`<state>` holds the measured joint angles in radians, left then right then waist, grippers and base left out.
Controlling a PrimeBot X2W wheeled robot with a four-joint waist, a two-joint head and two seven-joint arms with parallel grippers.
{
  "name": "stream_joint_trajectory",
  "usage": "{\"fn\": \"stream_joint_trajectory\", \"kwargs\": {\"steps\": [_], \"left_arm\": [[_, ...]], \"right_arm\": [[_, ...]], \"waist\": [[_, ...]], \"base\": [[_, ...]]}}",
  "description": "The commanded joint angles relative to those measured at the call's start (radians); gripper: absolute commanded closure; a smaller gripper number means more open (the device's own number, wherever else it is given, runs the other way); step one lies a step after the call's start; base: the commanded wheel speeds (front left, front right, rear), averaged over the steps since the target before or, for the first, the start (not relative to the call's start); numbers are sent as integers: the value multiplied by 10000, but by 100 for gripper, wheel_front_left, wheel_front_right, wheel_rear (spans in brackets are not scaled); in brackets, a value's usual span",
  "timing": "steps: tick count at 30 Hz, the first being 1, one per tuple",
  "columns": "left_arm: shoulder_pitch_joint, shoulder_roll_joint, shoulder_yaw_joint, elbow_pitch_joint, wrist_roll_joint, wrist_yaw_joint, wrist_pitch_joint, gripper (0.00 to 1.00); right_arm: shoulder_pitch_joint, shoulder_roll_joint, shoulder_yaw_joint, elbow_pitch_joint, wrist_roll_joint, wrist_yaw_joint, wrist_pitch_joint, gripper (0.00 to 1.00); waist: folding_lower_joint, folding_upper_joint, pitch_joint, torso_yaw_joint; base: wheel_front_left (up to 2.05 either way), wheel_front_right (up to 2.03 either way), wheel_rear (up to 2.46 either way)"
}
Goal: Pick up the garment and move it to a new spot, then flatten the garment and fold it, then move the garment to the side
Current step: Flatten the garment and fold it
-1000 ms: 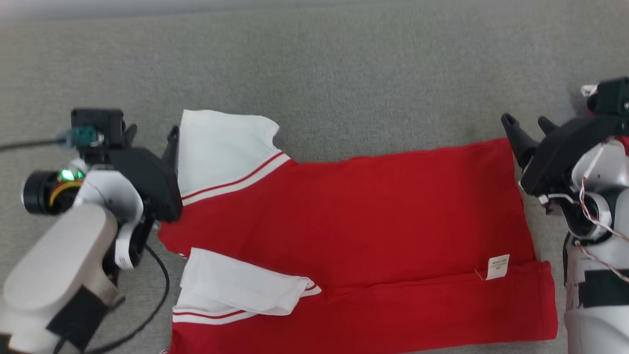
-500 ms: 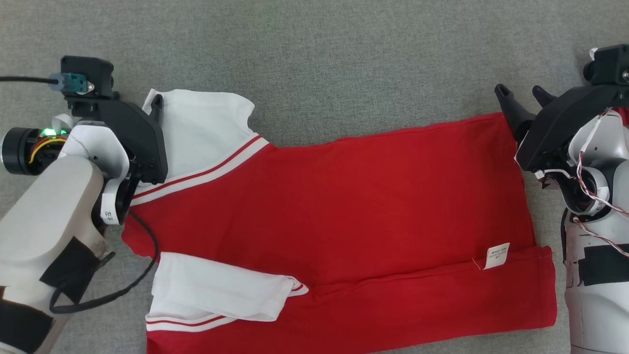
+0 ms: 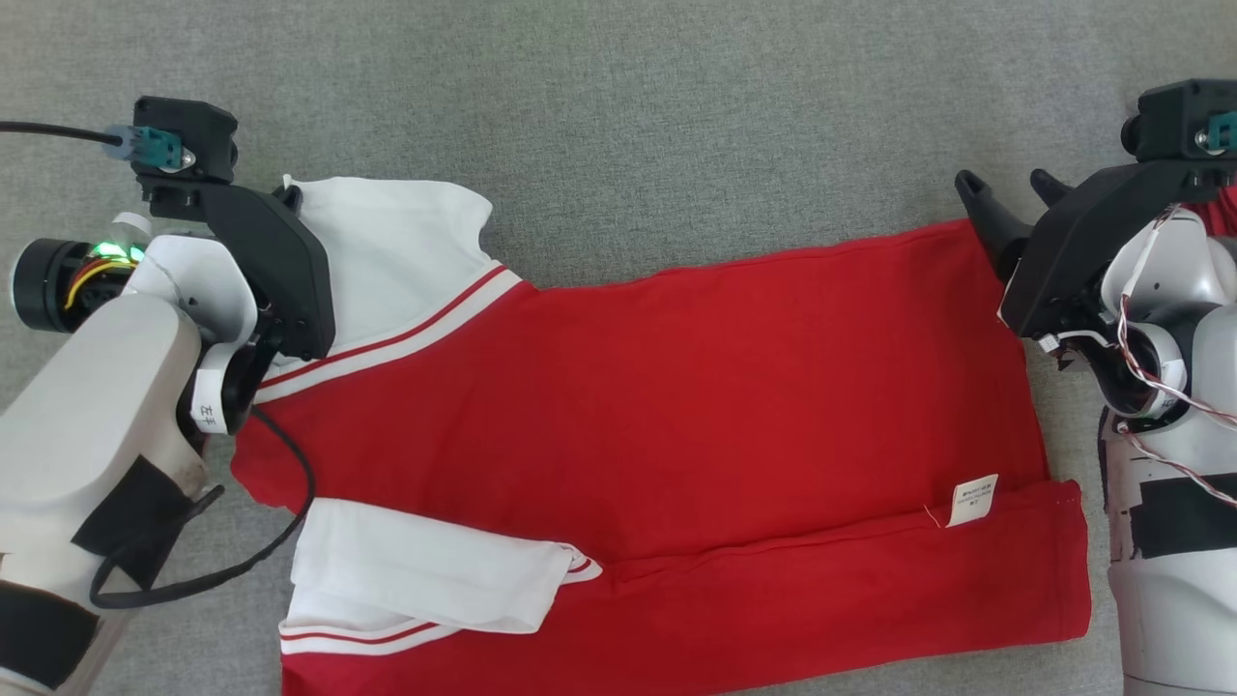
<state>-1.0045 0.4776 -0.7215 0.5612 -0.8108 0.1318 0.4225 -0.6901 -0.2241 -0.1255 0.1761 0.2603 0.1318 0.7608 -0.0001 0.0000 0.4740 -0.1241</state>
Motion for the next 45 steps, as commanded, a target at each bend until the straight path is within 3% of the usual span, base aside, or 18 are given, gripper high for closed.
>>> {"fn": "stream_joint_trajectory", "kwargs": {"steps": [1, 18, 19, 21, 22, 24, 30, 45], "left_arm": [[132, 7, -82, 142, -59, -33, 52, 100], [22, 82, -117, -183, -63, 66, -58, 100], [16, 98, -103, -208, -72, 69, -85, 100], [30, 127, -87, -252, -61, 97, -144, 100], [25, 138, -57, -283, -26, 97, -252, 100], [-21, 118, 105, -251, -50, 231, -526, 100], [-139, -16, 343, -122, 97, 210, -1605, 100], [-372, -316, 466, 647, 505, -425, -4068, 100]], "right_arm": [[-111, -79, 26, -15, -94, -27, 57, 0], [584, -545, 427, -244, -682, -27, 2064, 0], [599, -572, 493, -274, -659, -27, 2094, 4], [603, -622, 674, -295, -555, -27, 2028, 22], [589, -620, 739, -270, -473, -27, 1954, 58], [447, -662, 810, -123, -395, -27, 1755, 100], [147, -672, 743, 371, -602, -27, 1023, 100], [-365, -406, 308, 1285, -1300, -27, -1207, 100]], "waist": [[1, 0, 23, -20], [1, 0, 109, 103], [1, 0, 104, 102], [1, 0, 102, 97], [1, 0, 106, 93], [1, 0, 120, 94], [1, 0, 75, 145], [1, 0, -366, 288]], "base": [[0, 0, 0], [0, 0, 0], [0, 0, 0], [0, 0, 0], [0, 0, 0], [0, 0, 0], [0, 0, 0], [0, 0, 0]]}}
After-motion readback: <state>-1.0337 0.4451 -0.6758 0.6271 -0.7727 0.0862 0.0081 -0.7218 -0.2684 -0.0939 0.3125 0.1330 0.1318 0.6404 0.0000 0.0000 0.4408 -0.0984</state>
